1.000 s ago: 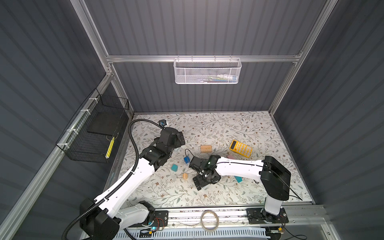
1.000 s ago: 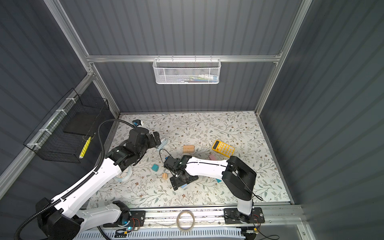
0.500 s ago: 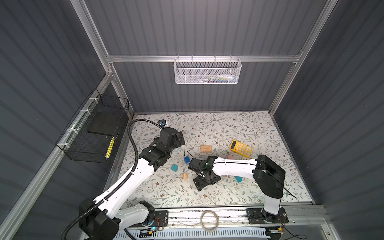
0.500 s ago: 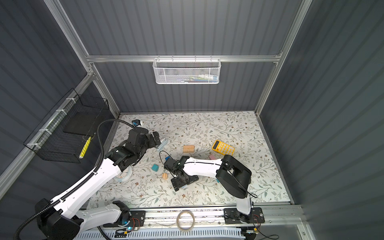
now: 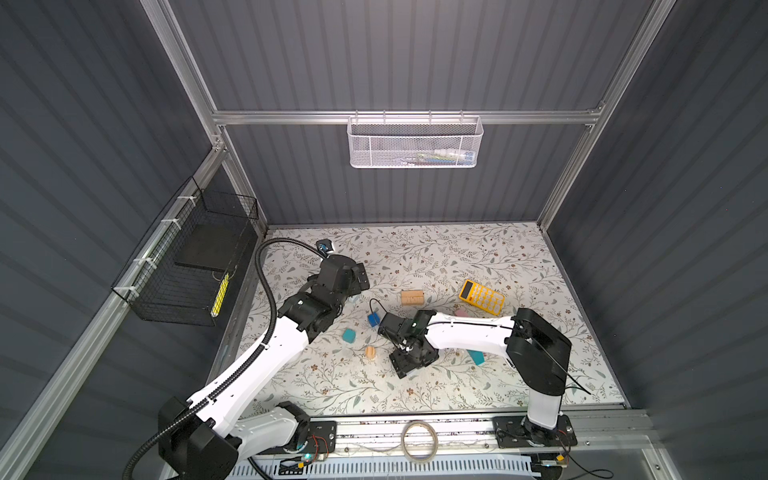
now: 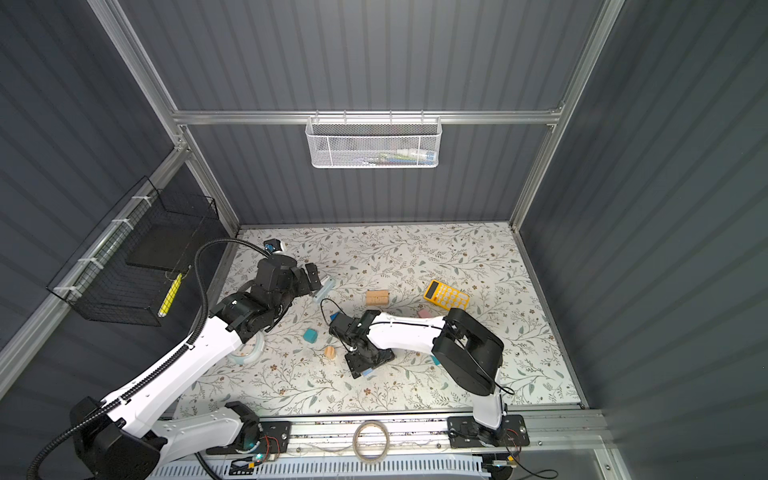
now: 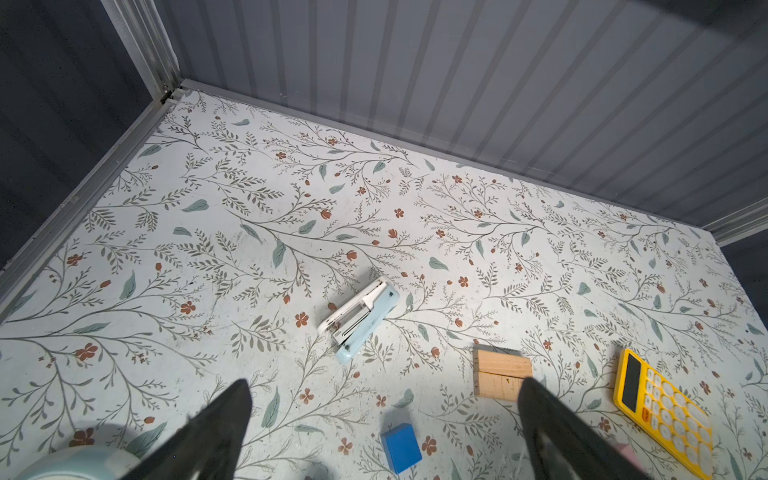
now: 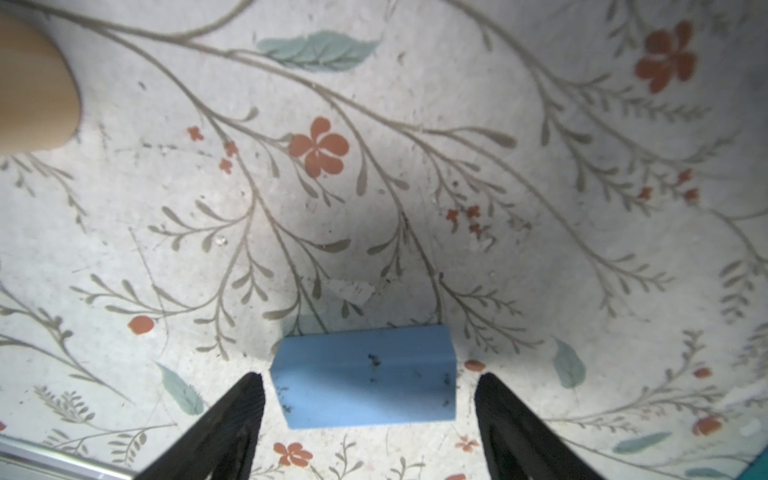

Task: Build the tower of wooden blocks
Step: 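Lower the right gripper and close it on the light blue block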

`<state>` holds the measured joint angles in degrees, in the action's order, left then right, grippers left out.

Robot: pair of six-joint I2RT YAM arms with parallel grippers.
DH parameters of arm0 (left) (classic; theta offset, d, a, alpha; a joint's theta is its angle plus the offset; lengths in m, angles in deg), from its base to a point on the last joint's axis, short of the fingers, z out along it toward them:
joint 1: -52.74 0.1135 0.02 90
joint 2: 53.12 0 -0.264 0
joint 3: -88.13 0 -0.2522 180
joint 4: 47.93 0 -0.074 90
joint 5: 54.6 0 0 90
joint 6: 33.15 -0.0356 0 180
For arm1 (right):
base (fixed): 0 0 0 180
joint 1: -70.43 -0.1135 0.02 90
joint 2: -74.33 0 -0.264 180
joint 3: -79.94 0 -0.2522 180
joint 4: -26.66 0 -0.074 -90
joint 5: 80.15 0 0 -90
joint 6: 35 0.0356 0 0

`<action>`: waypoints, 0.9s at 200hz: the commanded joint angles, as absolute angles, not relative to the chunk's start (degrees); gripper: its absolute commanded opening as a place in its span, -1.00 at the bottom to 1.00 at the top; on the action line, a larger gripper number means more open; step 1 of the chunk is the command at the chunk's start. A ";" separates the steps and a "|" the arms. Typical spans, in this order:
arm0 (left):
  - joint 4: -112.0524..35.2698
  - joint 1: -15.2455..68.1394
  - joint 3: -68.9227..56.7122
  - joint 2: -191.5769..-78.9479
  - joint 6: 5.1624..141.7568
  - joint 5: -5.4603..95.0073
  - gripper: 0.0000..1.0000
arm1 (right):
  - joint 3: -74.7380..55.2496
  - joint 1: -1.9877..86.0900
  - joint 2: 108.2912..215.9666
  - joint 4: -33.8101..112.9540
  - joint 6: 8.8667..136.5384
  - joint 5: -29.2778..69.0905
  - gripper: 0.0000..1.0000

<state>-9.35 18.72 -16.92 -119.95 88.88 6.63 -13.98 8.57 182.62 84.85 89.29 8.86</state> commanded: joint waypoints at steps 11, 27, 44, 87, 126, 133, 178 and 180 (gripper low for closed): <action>-8.32 19.16 -17.64 -118.80 88.11 5.65 0.99 | -14.38 8.66 184.01 86.32 88.94 9.06 0.65; -8.34 19.16 -17.59 -118.77 88.10 5.71 0.99 | -14.40 8.65 184.02 86.40 89.02 8.89 0.65; -8.37 19.16 -17.66 -118.77 88.05 5.77 0.99 | -14.48 8.63 184.26 86.50 89.23 8.88 0.63; -8.42 19.16 -17.65 -118.80 87.97 5.85 0.99 | -13.88 8.47 184.97 87.05 89.11 8.69 0.56; -8.51 19.17 -17.67 -118.92 87.97 5.82 0.99 | -13.75 8.47 185.07 87.08 89.11 8.69 0.47; -8.51 19.16 -17.66 -118.87 87.95 5.87 0.99 | -13.79 8.52 185.16 87.08 89.13 8.71 0.45; -8.73 19.16 -17.71 -119.11 87.88 5.80 0.99 | -13.21 8.53 185.16 87.35 89.48 8.50 0.26; -8.80 19.16 -17.74 -119.12 87.88 5.83 0.99 | -13.18 8.51 185.09 87.35 89.53 8.53 0.25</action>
